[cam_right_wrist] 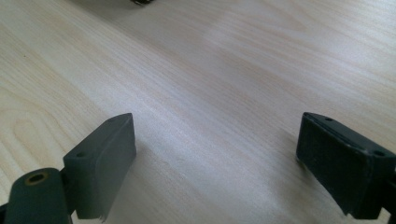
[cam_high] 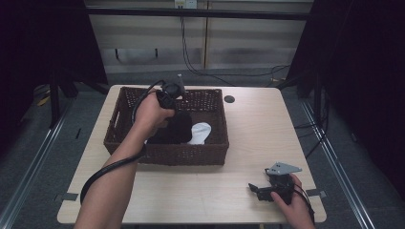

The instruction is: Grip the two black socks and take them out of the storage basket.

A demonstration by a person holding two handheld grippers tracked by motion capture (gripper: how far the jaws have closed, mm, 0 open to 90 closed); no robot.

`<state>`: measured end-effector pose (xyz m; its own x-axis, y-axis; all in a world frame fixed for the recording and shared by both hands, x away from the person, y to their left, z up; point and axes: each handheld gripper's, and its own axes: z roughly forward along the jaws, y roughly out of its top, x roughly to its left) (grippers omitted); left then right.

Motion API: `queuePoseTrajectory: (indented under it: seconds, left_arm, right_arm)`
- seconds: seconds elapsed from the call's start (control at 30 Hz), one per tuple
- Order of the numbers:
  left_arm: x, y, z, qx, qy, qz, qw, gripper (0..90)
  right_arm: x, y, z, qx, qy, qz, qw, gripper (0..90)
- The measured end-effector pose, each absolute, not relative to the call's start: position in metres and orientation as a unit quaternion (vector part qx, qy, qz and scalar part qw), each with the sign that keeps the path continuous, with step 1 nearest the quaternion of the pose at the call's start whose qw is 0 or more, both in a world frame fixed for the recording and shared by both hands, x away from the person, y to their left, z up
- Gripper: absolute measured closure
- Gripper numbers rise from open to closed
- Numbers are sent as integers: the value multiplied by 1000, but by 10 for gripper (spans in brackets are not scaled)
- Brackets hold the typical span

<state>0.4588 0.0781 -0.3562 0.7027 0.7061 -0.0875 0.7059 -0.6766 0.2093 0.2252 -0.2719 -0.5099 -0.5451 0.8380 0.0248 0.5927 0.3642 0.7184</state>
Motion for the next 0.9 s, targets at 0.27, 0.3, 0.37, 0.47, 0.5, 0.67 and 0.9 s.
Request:
queuePoseTrajectory:
  seconds: [0.27, 0.3, 0.37, 0.47, 0.5, 0.67, 0.9]
  left_arm:
    - [463, 74, -384, 917, 386, -12, 102, 810]
    - [463, 73, -385, 917, 386, -12, 103, 796]
    - [462, 72, -387, 917, 386, -12, 100, 792]
    - [462, 70, -387, 918, 385, -16, 96, 826]
    - [462, 70, -385, 920, 382, -15, 93, 836]
    - [461, 70, -369, 921, 379, -17, 84, 852]
    - [459, 77, -331, 921, 377, -10, 97, 851]
  right_arm:
    - [225, -272, -510, 444, 806, 349, 176, 112]
    - [225, -272, -510, 444, 806, 349, 175, 112]
    - [225, -272, -510, 443, 807, 350, 176, 112]
    - [225, -272, -510, 443, 807, 349, 177, 112]
    - [226, -272, -510, 440, 807, 351, 178, 112]
    - [225, -272, -510, 443, 807, 349, 177, 112]
    - [225, -272, -510, 443, 807, 348, 176, 112]
